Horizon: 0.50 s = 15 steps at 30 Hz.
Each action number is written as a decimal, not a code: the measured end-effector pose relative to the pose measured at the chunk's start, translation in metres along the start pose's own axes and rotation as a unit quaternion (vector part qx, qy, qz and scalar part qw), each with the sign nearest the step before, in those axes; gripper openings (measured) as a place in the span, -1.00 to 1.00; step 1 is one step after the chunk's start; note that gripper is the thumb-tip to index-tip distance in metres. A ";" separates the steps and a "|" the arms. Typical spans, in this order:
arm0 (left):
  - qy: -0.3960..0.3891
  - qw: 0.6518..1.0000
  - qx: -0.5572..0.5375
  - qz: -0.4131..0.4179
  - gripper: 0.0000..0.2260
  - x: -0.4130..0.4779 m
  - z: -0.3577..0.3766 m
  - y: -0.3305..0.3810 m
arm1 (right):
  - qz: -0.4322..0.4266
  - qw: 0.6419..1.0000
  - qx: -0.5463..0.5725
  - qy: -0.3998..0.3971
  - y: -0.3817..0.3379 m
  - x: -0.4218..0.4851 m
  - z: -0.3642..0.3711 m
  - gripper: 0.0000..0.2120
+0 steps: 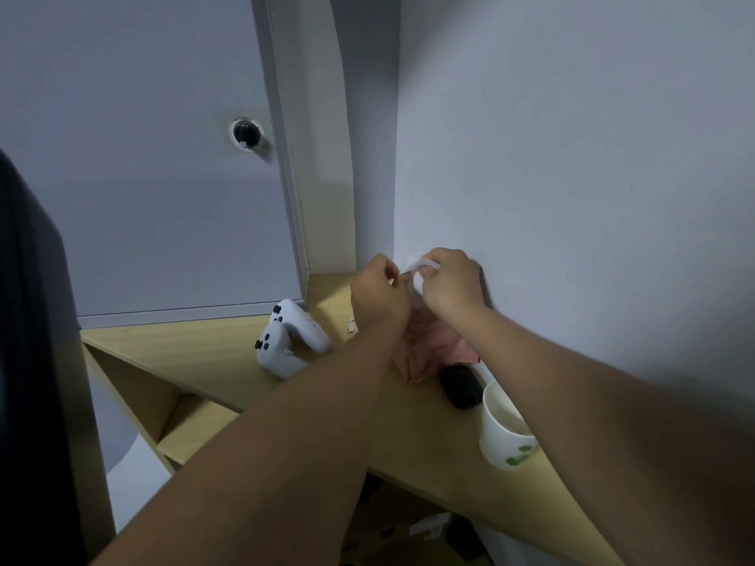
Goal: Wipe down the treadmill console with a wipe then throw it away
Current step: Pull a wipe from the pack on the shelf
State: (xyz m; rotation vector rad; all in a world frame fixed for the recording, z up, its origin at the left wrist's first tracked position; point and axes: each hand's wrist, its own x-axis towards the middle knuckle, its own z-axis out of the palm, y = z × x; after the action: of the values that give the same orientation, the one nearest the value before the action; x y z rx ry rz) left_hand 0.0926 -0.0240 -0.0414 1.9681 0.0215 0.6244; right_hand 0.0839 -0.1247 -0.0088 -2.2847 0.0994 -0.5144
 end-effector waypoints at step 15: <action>0.044 0.998 0.010 -0.033 -0.90 0.010 -0.013 0.012 | 0.001 1.000 0.018 0.012 -0.002 -0.002 0.000 -0.74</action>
State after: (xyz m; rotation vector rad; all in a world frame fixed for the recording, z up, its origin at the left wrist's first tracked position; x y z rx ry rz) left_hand 0.0922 -0.0156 -0.0232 1.9508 0.1466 0.6703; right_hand 0.0823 -0.1226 -0.0080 -2.2443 0.1036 -0.5377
